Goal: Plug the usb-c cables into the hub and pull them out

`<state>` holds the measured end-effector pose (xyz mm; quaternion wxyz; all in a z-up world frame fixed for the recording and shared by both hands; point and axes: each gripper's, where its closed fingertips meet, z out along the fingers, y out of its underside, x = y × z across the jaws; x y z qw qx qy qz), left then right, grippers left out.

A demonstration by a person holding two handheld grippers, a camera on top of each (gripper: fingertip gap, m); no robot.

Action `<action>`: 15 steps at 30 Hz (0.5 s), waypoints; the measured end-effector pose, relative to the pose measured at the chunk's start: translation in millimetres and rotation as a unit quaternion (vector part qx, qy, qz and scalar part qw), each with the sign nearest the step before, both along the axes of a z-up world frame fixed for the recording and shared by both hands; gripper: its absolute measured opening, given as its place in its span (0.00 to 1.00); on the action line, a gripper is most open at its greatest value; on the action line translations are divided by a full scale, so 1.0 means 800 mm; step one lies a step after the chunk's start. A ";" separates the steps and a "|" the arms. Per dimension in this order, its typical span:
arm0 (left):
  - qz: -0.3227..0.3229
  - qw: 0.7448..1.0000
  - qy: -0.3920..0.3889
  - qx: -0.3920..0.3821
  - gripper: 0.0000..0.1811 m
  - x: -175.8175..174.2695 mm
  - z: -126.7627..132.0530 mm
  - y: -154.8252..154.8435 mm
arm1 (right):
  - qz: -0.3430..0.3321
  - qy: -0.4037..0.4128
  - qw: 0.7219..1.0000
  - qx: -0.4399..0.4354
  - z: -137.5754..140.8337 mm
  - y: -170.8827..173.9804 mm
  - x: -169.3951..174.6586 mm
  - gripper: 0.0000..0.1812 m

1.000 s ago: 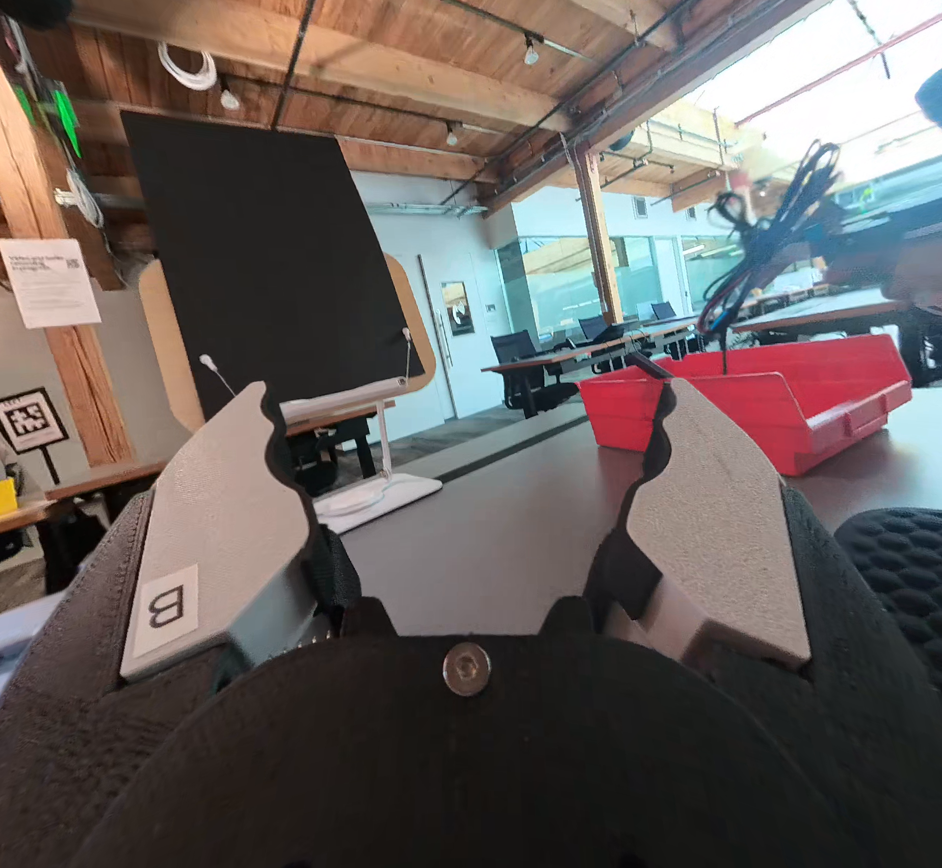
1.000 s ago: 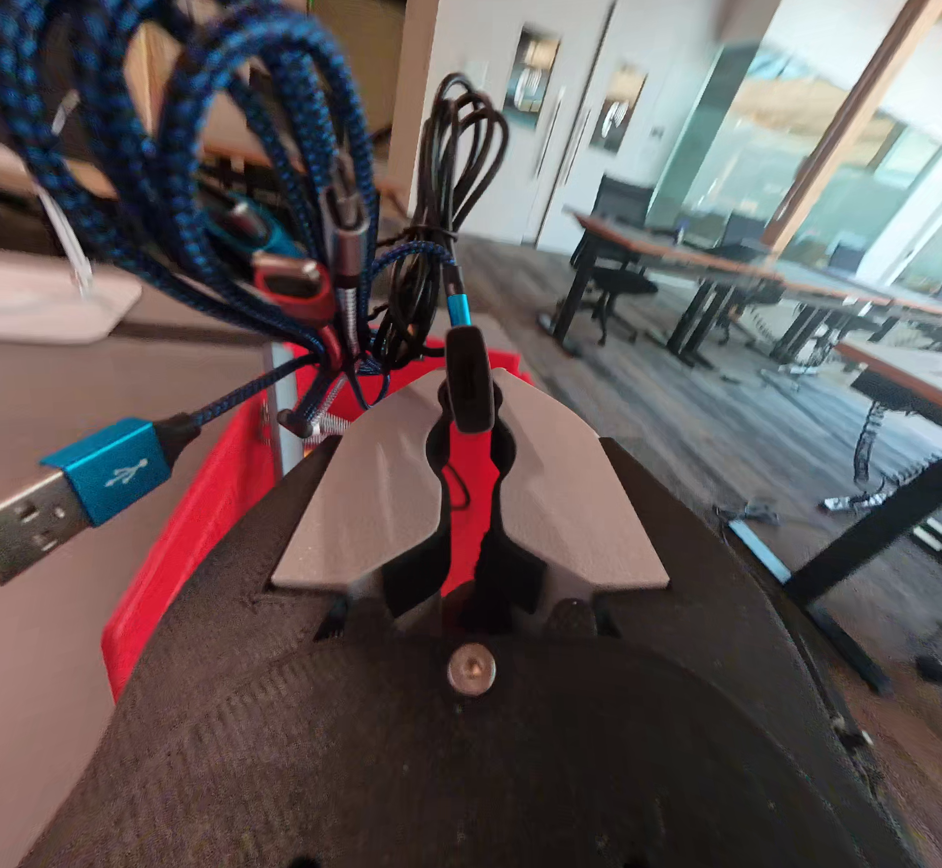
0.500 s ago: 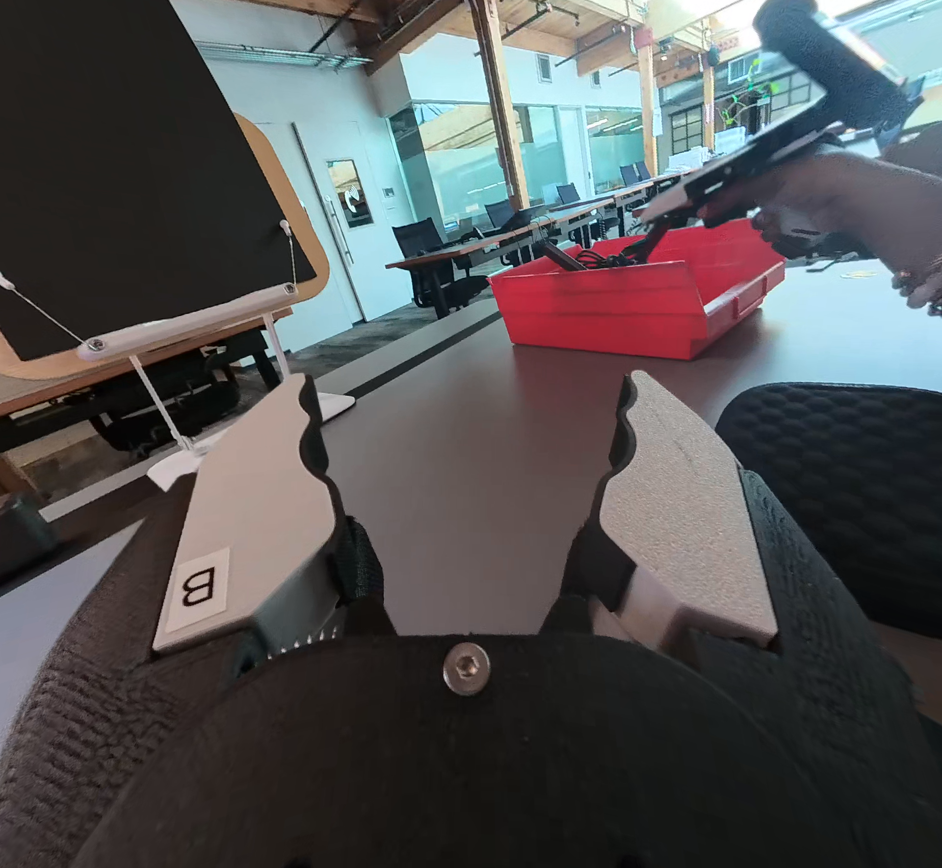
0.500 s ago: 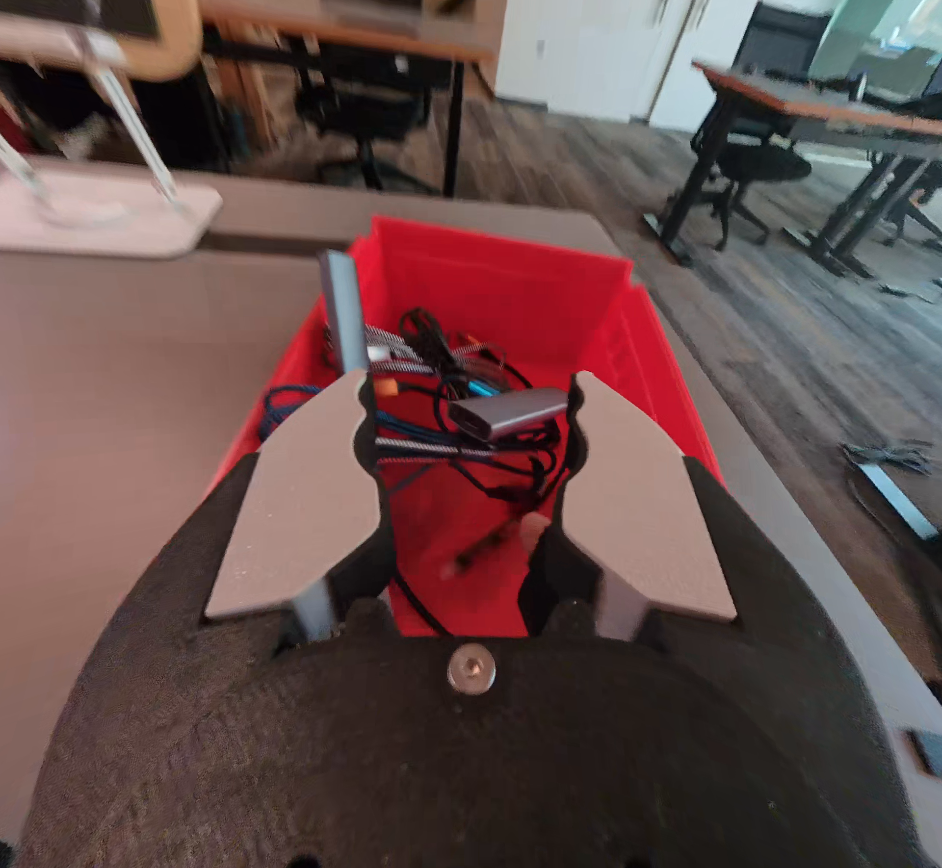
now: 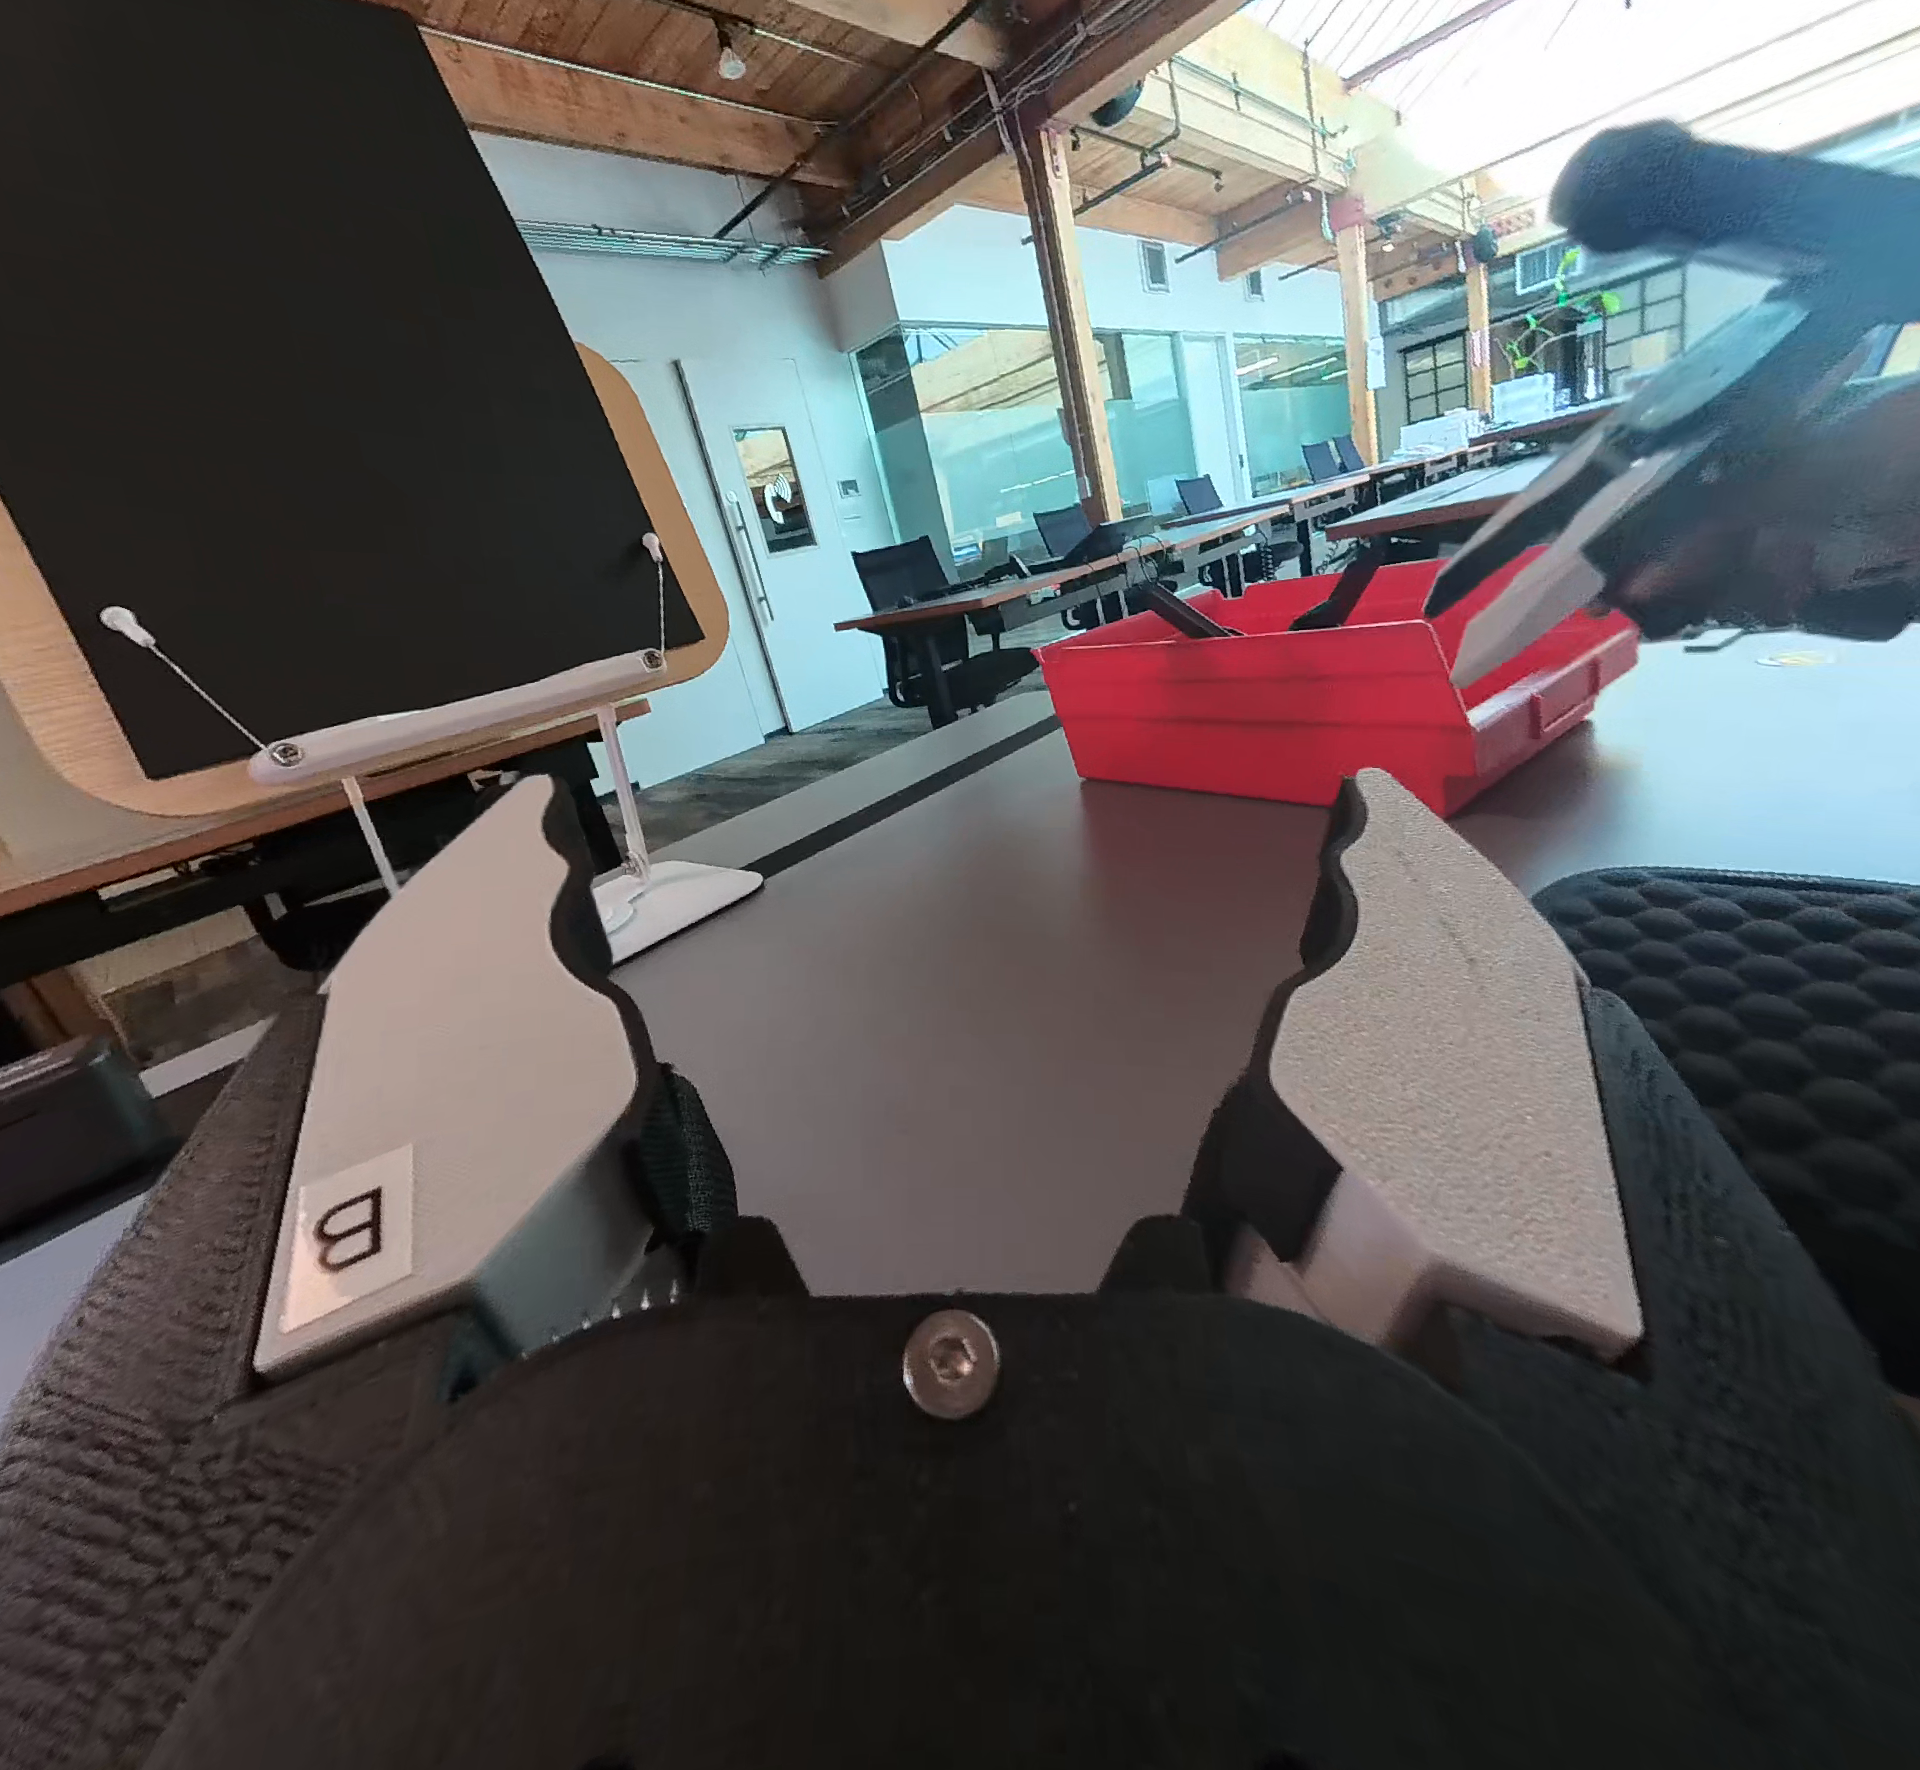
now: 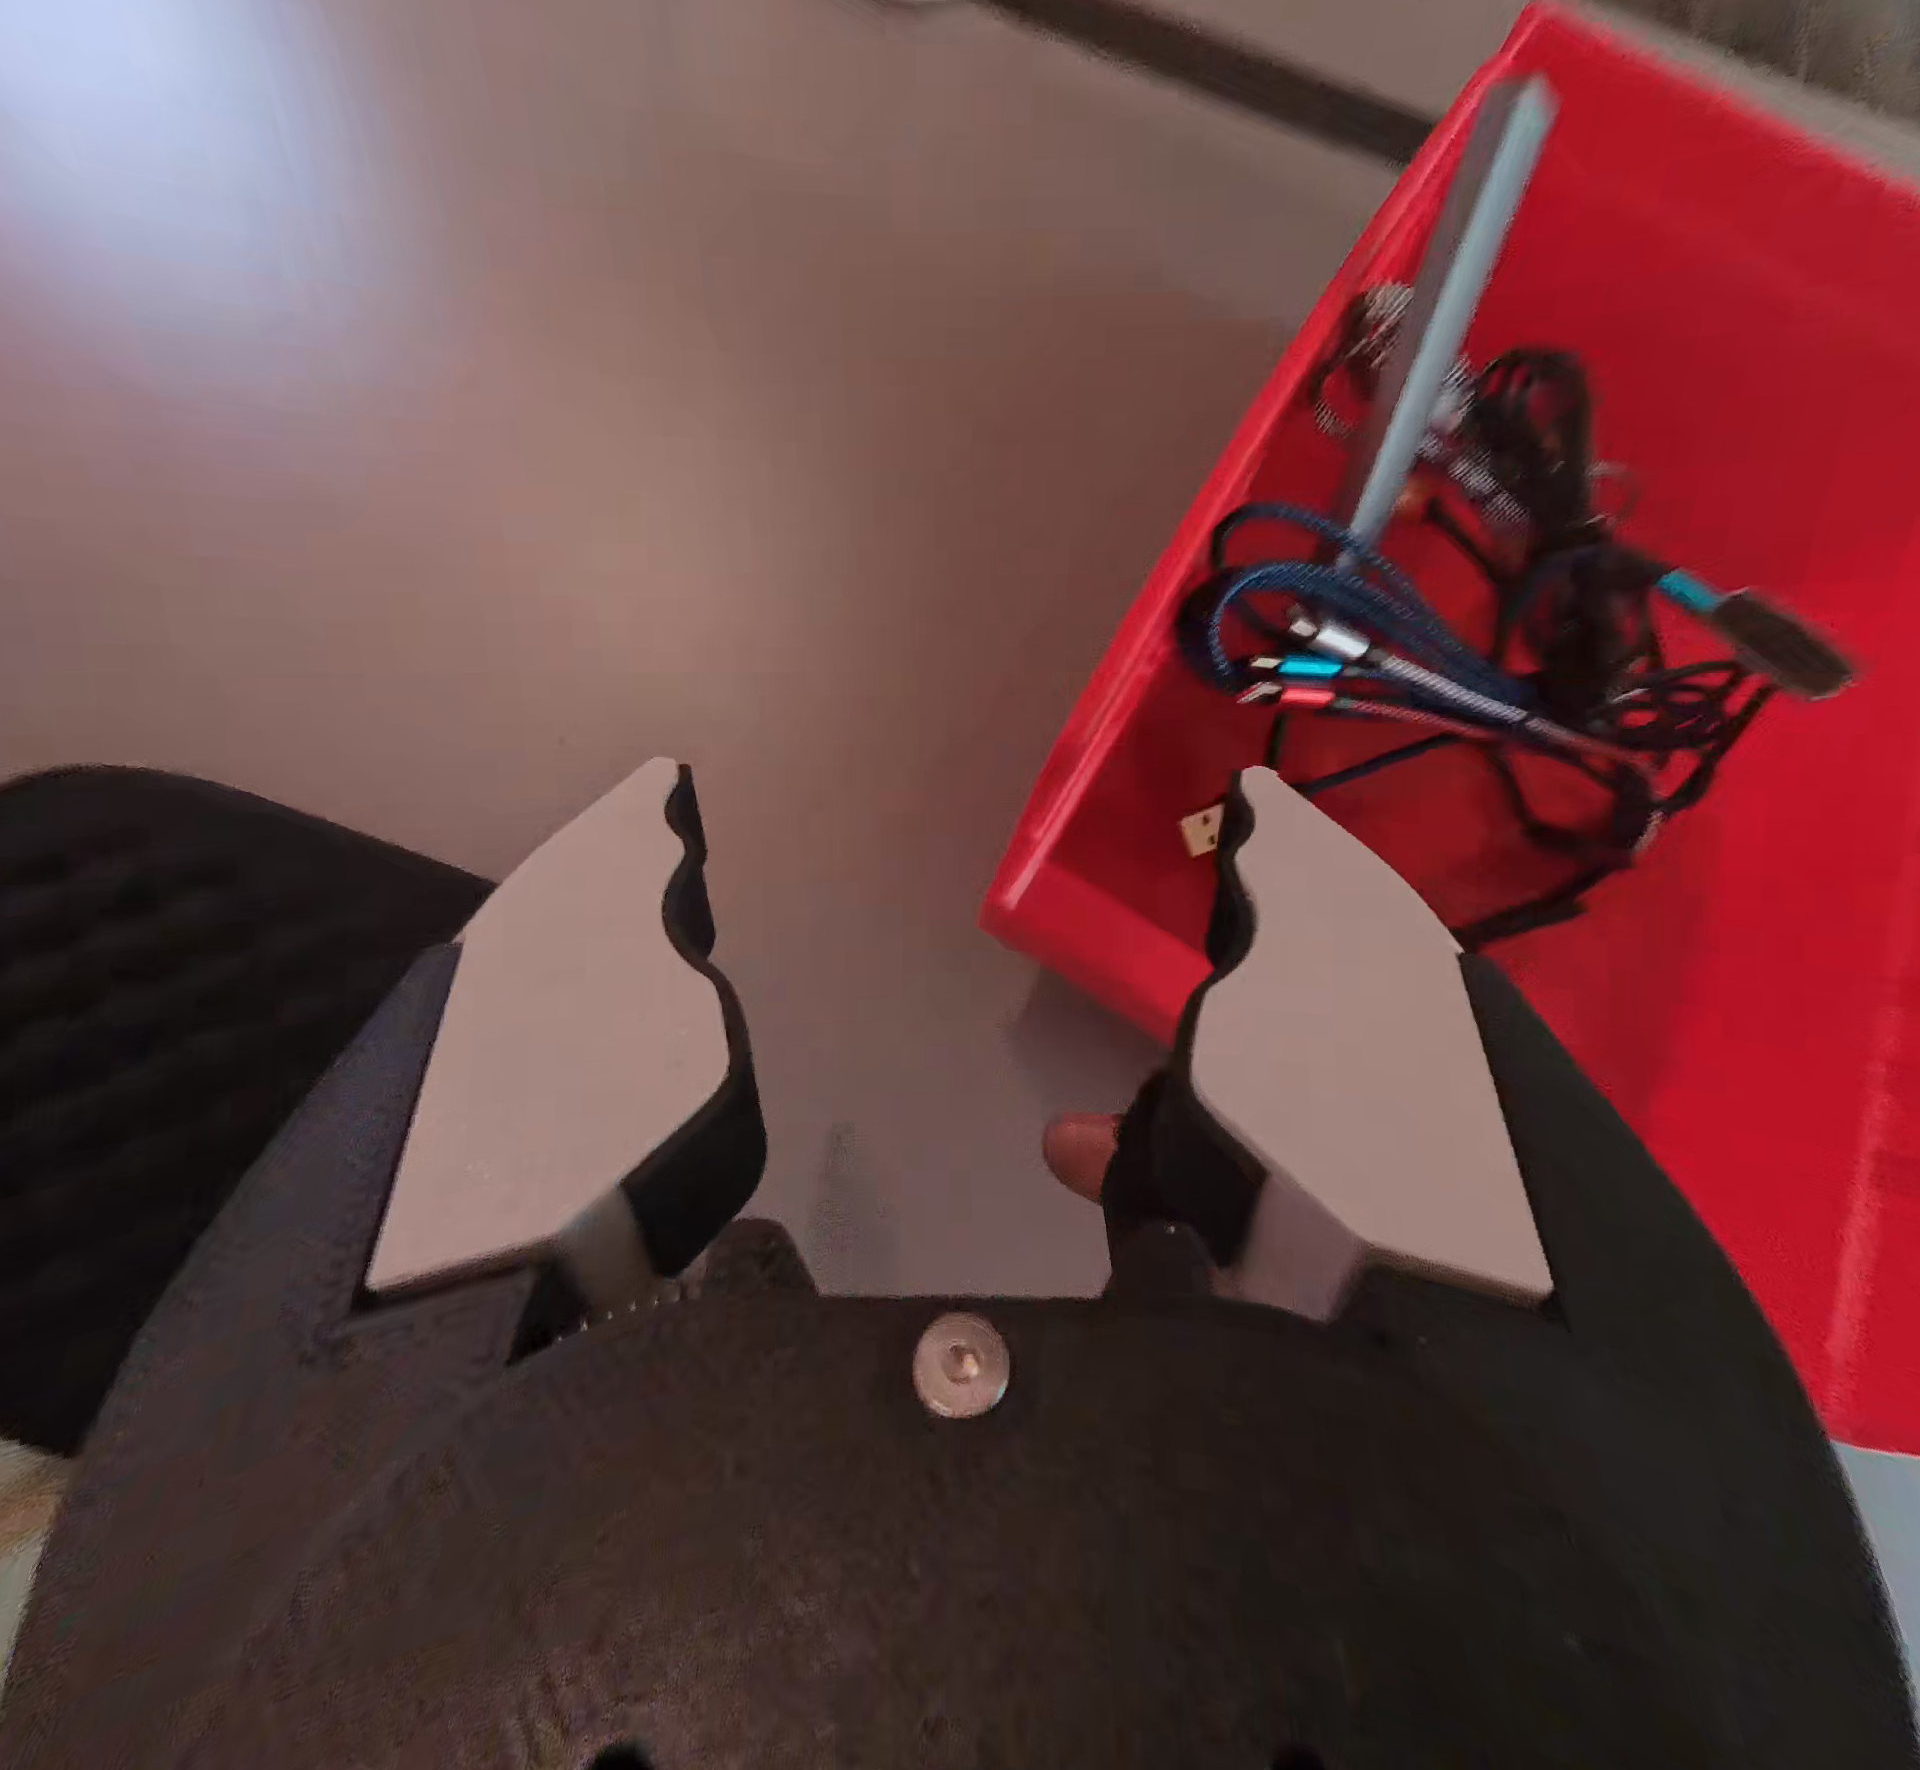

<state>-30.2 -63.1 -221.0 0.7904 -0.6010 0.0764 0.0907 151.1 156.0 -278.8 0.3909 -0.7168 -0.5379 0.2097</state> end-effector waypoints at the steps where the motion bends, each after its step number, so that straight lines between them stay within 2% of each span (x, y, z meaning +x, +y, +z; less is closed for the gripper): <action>1: -0.002 1.000 0.000 -0.006 0.71 0.001 -0.002 0.001 | -0.004 -0.021 1.000 -0.004 -0.014 0.000 -0.002 0.49; 5: 0.019 0.999 0.020 -0.027 0.71 -0.003 -0.010 0.005 | -0.028 -0.105 0.994 0.019 -0.062 0.010 -0.011 0.31; 7: 0.037 0.998 0.025 -0.039 0.68 -0.010 -0.015 0.005 | -0.049 -0.111 0.990 0.075 -0.063 0.026 -0.016 0.14; 8: 0.043 0.998 0.023 -0.045 0.66 -0.013 -0.016 0.004 | -0.051 -0.105 0.988 0.097 -0.062 0.029 -0.022 0.09; 11: 0.055 0.998 0.008 -0.040 0.63 -0.021 -0.014 0.001 | -0.043 -0.091 0.989 0.111 -0.061 0.020 -0.045 0.11; 15: 0.066 0.997 -0.014 -0.026 0.62 -0.030 -0.009 -0.006 | -0.022 -0.113 0.983 0.142 -0.061 -0.002 -0.074 0.12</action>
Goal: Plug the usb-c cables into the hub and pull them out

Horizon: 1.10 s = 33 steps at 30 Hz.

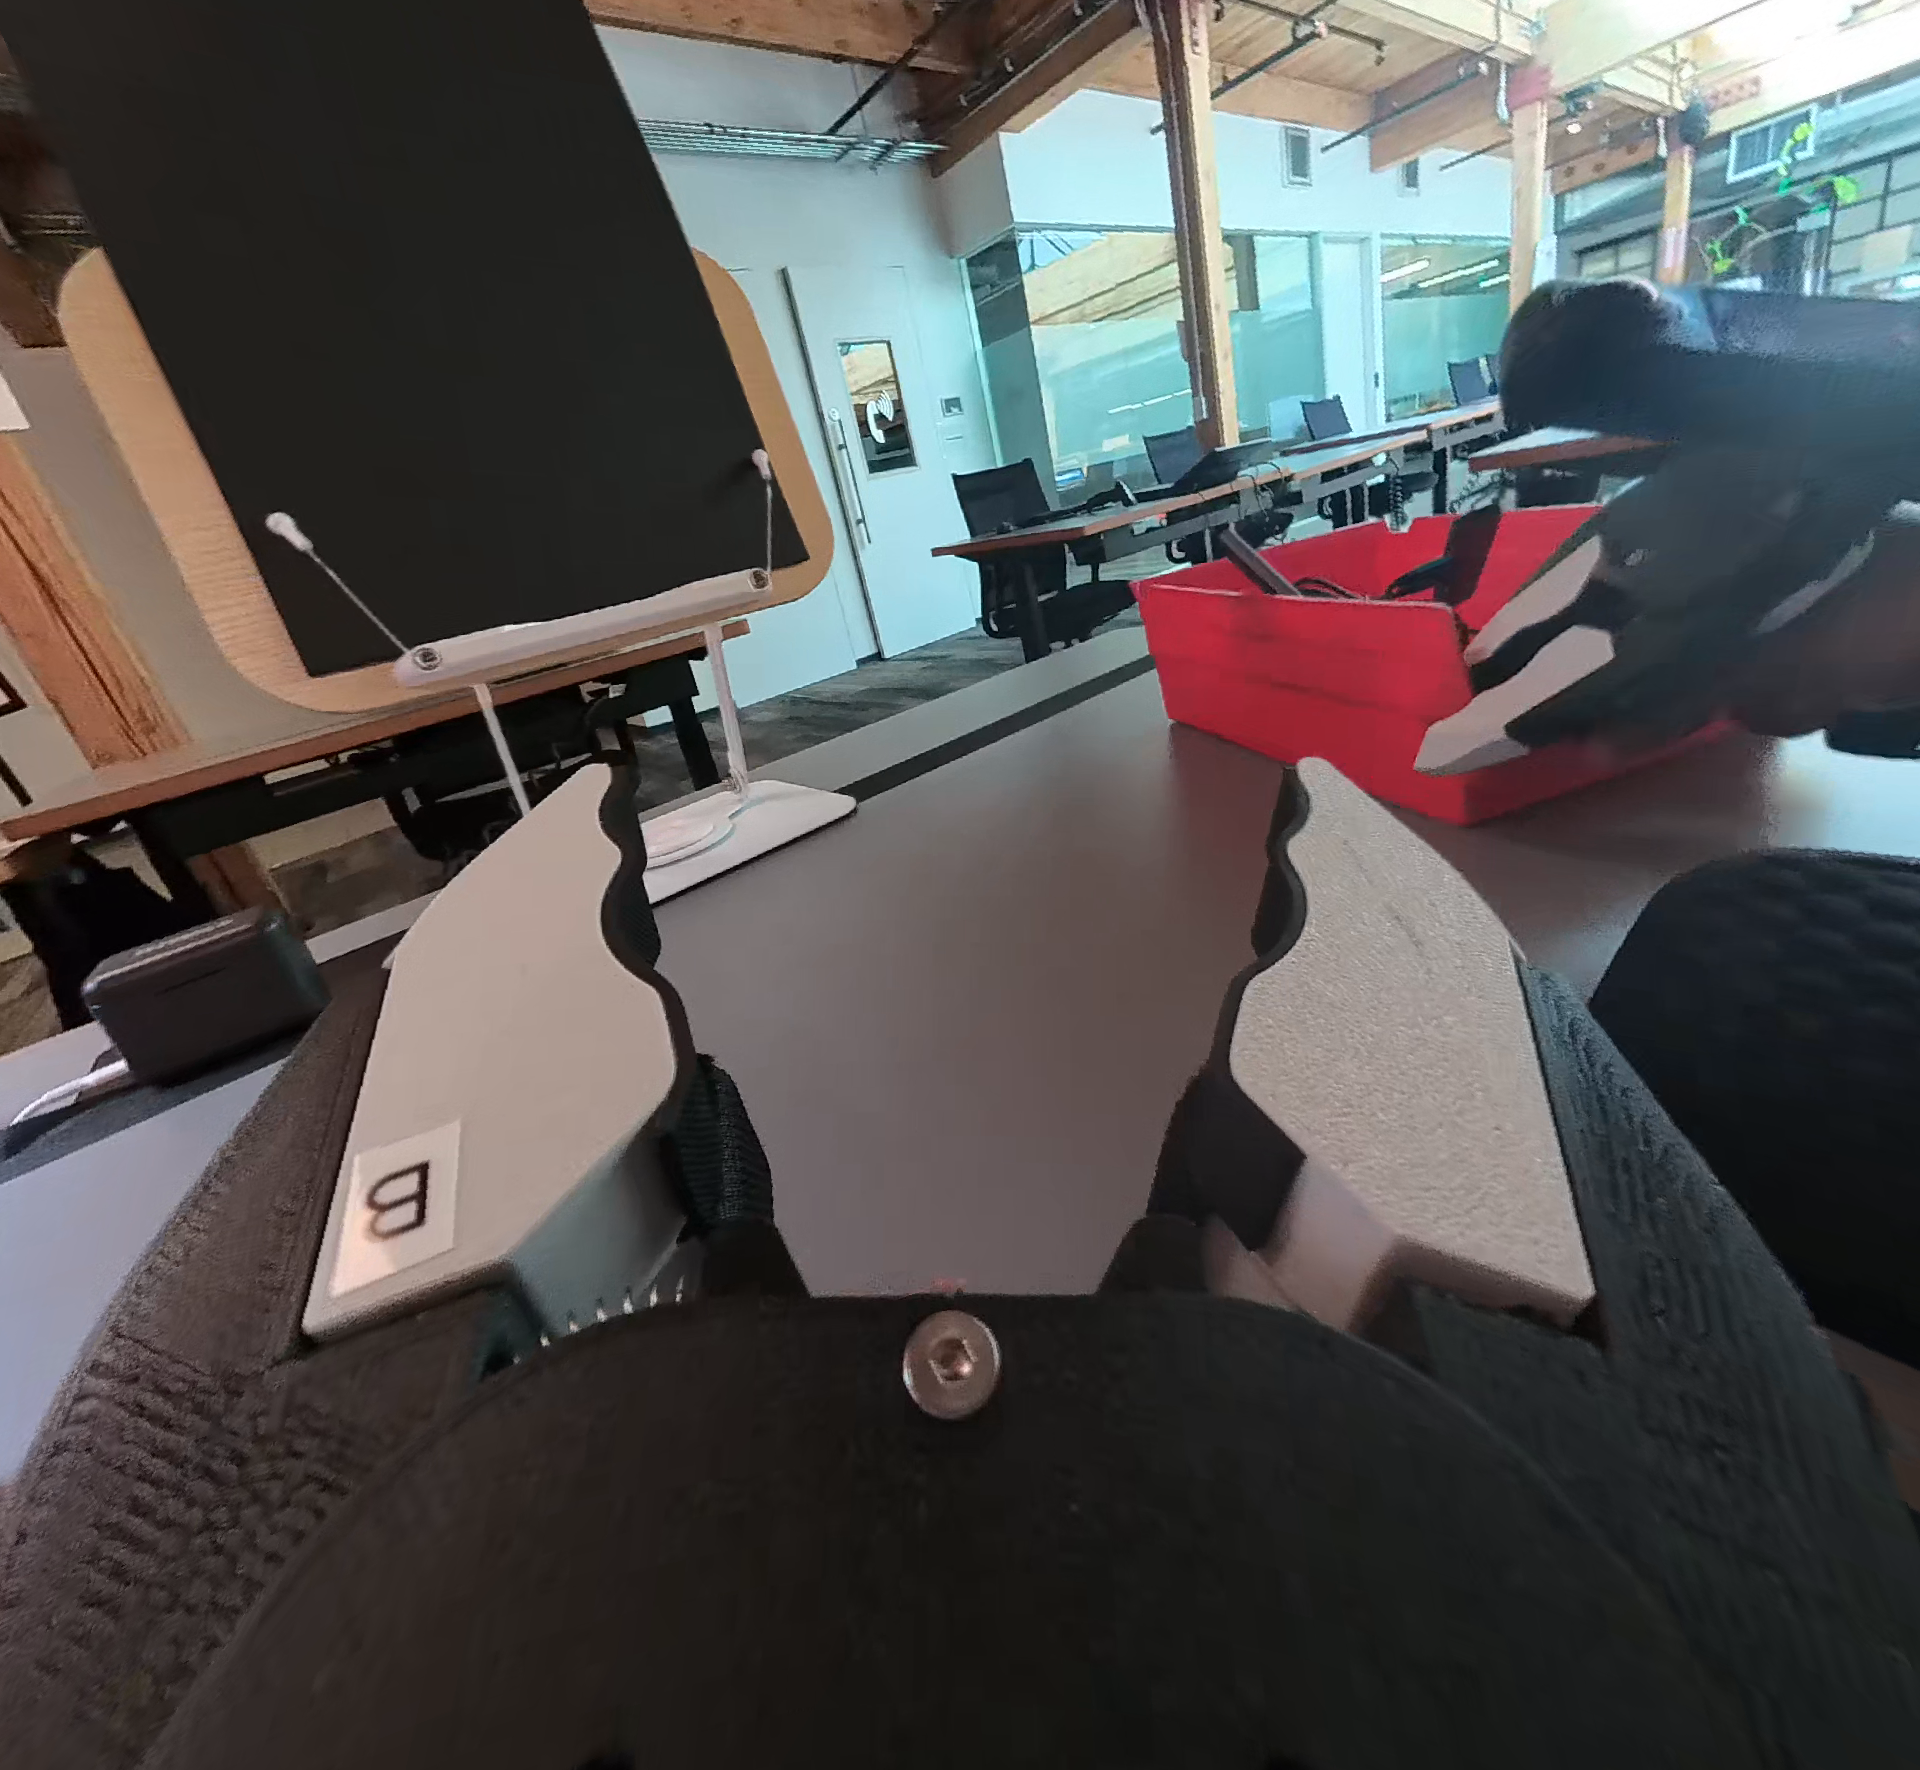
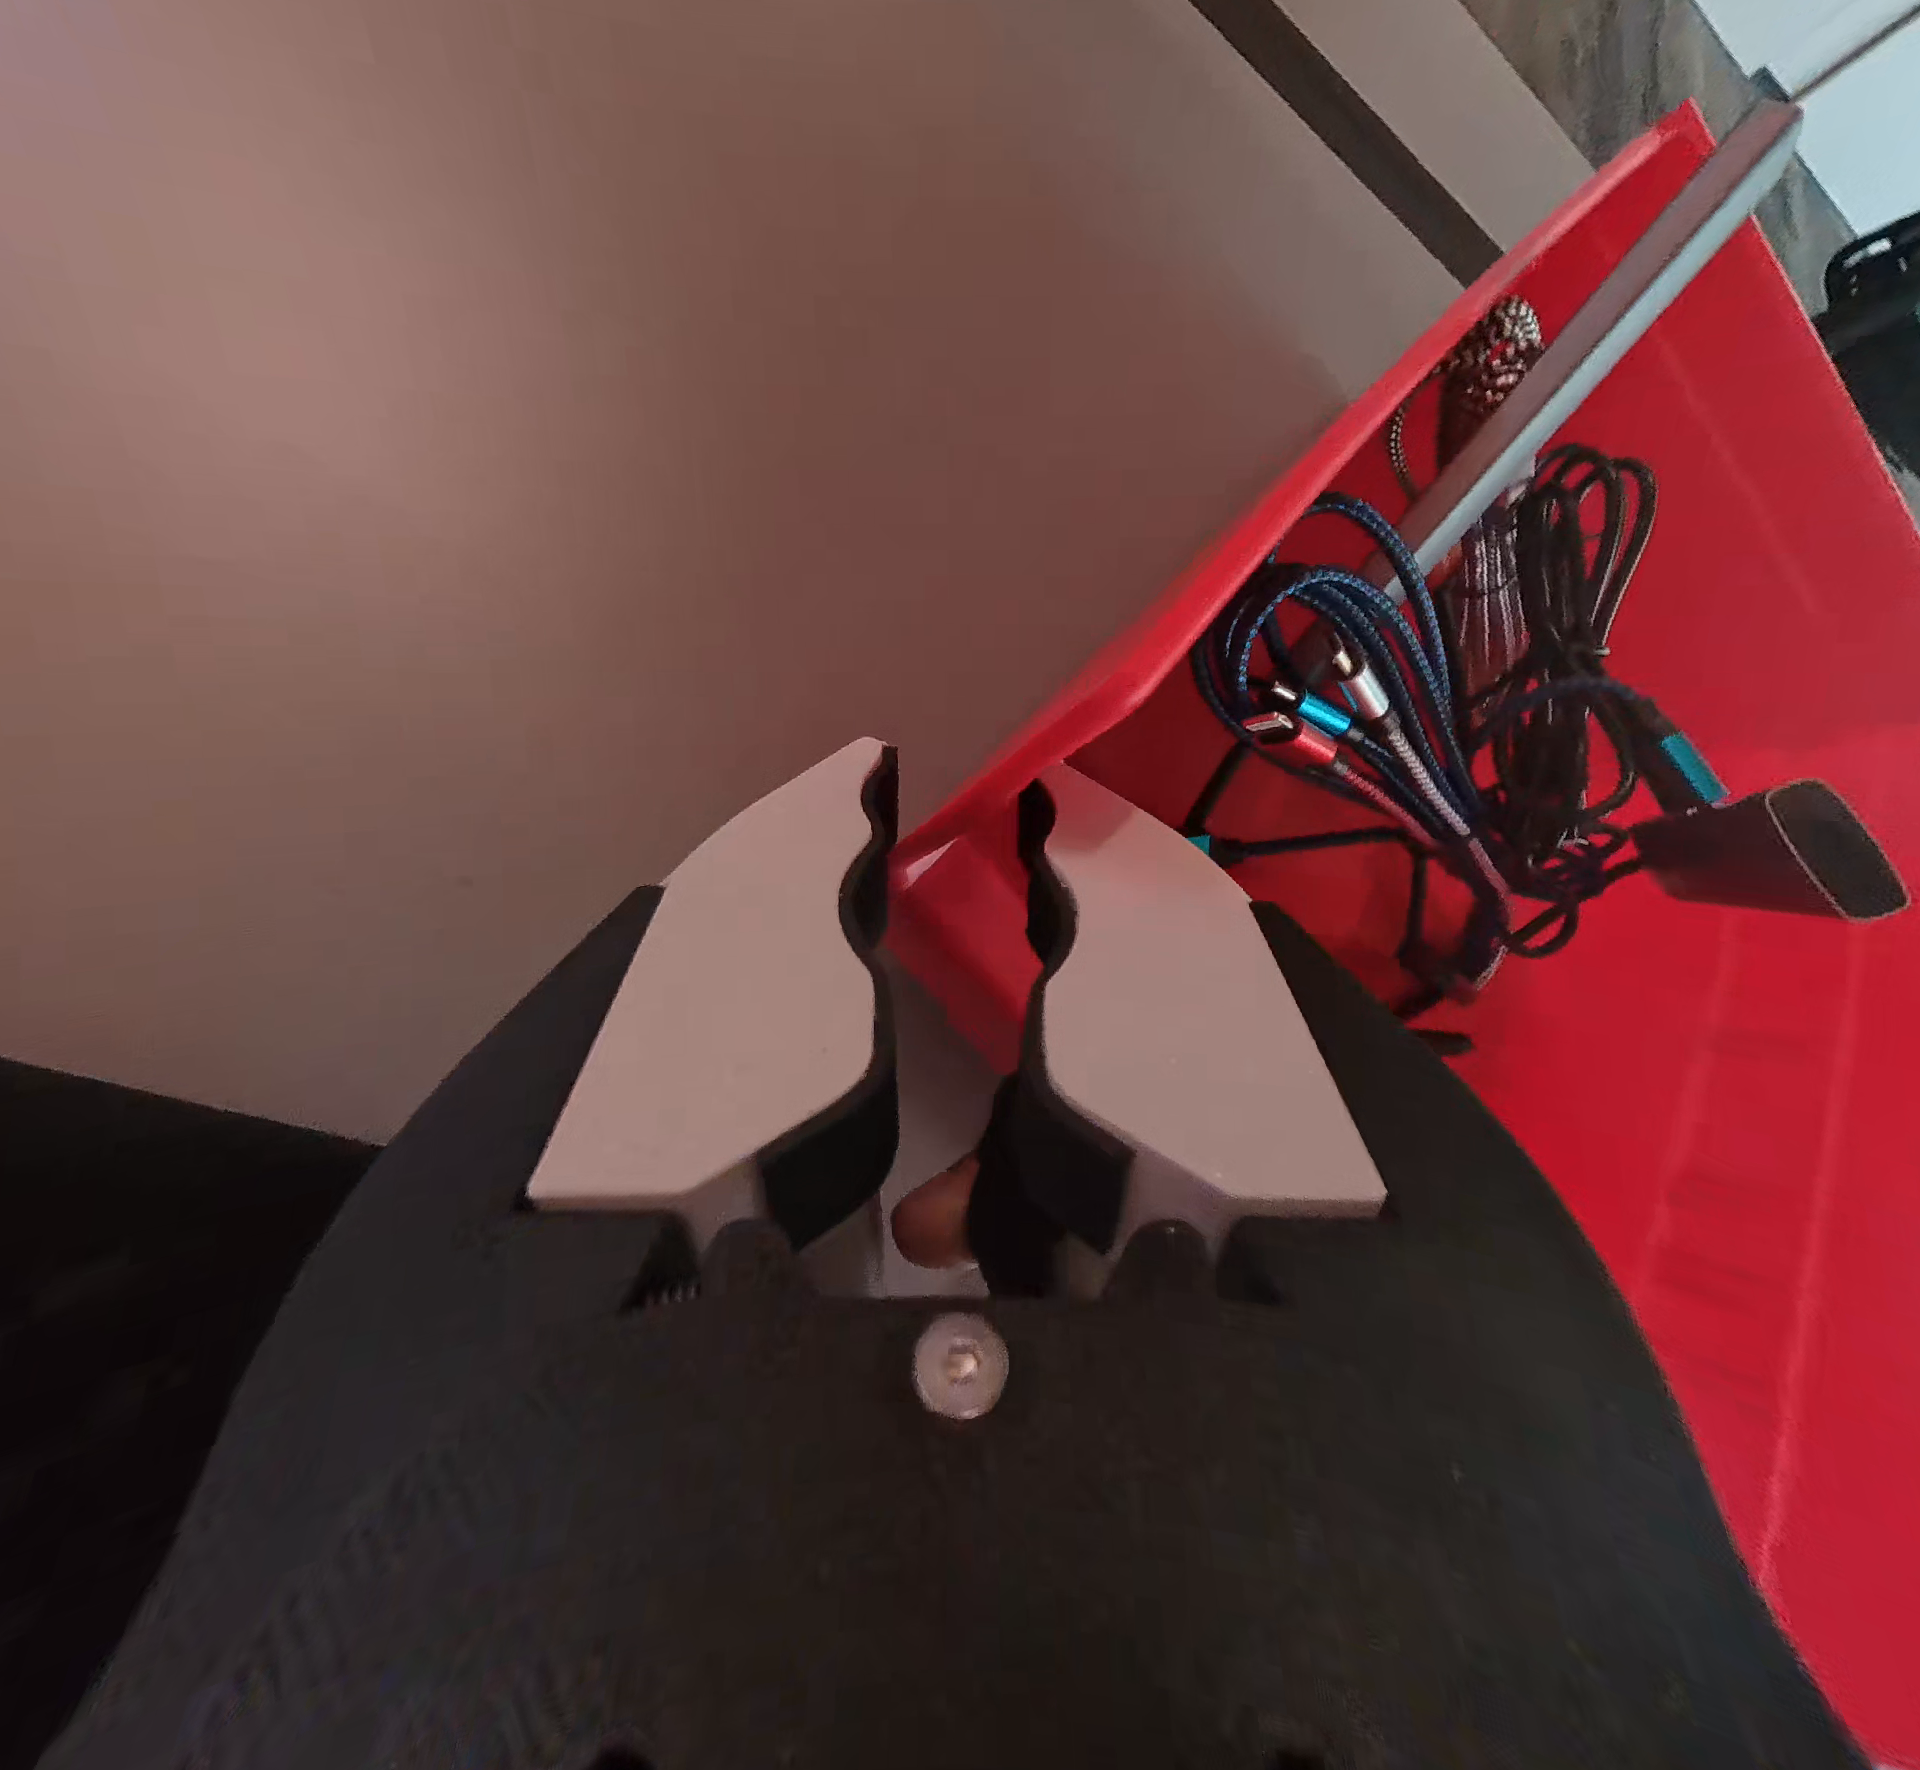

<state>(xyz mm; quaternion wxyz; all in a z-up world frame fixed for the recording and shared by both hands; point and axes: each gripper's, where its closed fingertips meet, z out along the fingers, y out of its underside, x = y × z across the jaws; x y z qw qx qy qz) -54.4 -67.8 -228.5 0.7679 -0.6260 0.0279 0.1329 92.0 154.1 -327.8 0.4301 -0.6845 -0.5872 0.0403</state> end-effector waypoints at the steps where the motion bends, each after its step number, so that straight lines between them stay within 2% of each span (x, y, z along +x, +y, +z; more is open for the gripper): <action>1: 0.002 1.000 -0.005 0.004 0.61 -0.002 0.001 -0.002 | 0.009 0.000 1.000 0.001 0.000 -0.009 -0.009 0.12; 4: 0.011 1.000 -0.014 0.013 0.58 -0.007 0.005 -0.007 | 0.041 0.011 0.999 -0.005 0.000 -0.040 -0.040 0.13; 6: 0.048 0.999 0.000 0.025 0.53 -0.015 0.013 -0.019 | 0.065 0.015 0.998 -0.012 0.000 -0.064 -0.059 0.13; 9: 0.121 0.983 0.070 0.121 0.51 -0.019 0.055 -0.056 | 0.104 0.021 0.994 -0.031 0.001 -0.102 -0.087 0.12; 12: 0.130 0.960 0.105 0.227 0.50 -0.002 0.092 -0.094 | 0.153 0.028 0.987 -0.039 0.001 -0.149 -0.121 0.13; 15: 0.140 0.947 0.127 0.261 0.48 0.007 0.107 -0.113 | 0.213 0.036 0.976 -0.042 0.002 -0.202 -0.154 0.13; 17: 0.135 0.947 0.137 0.258 0.48 0.011 0.114 -0.117 | 0.259 0.067 0.961 -0.072 0.004 -0.242 -0.172 0.15; 19: 0.126 0.949 0.130 0.259 0.48 0.012 0.121 -0.122 | 0.332 0.110 0.930 -0.111 0.012 -0.287 -0.181 0.26; 21: 0.113 0.951 0.115 0.264 0.48 0.010 0.131 -0.131 | 0.354 0.188 0.906 -0.134 0.044 -0.304 -0.185 0.38; 23: 0.103 0.953 0.103 0.267 0.48 0.007 0.143 -0.142 | 0.364 0.268 0.875 -0.172 0.077 -0.310 -0.182 0.41; 26: 0.095 0.965 0.099 0.222 0.48 -0.006 0.156 -0.154 | 0.384 0.339 0.829 -0.226 0.102 -0.313 -0.169 0.41; 29: 0.122 0.984 0.082 0.102 0.53 -0.047 0.146 -0.172 | 0.393 0.380 0.796 -0.261 0.112 -0.314 -0.162 0.52; 31: 0.150 0.986 0.062 0.028 0.59 -0.081 0.131 -0.202 | 0.398 0.410 0.776 -0.267 0.122 -0.314 -0.160 0.62; 33: 0.220 0.974 0.043 -0.025 0.66 -0.125 0.113 -0.250 | 0.395 0.452 0.758 -0.257 0.137 -0.312 -0.158 0.69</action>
